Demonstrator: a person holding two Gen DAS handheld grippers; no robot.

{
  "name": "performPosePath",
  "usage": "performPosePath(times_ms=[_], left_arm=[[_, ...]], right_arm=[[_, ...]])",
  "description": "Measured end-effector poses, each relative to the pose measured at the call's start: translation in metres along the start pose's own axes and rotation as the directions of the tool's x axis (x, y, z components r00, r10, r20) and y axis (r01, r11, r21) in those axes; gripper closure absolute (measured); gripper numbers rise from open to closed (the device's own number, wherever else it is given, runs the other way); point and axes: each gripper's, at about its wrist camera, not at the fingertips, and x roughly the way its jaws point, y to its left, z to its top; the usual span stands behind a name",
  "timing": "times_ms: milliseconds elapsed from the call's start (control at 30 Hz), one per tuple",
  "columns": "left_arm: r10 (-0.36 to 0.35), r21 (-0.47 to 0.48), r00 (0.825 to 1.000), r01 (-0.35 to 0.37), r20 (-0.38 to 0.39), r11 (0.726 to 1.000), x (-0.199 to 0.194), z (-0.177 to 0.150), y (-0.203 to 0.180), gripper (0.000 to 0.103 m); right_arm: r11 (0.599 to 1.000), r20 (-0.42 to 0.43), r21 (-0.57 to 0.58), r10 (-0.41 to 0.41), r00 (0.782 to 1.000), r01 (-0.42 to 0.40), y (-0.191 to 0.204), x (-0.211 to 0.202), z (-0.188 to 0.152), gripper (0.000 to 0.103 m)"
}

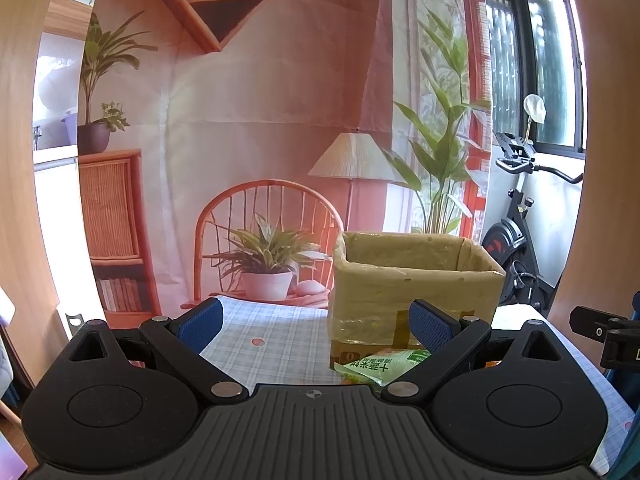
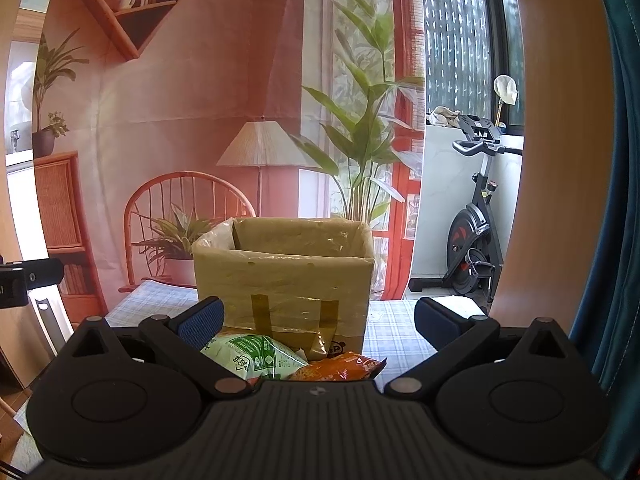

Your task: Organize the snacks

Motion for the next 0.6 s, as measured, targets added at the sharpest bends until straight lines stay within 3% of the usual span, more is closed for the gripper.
performPosePath(times_ms=[600], left_arm=[[-0.028,0.001,1.0,0.028,-0.006,1.0,0.0003,-0.0046,0.0026,0.003]], right_arm=[[1.0,-0.003,0.012,0.006,1.0,-0.005,-0.0006,0.0024,-0.0025,0.0]])
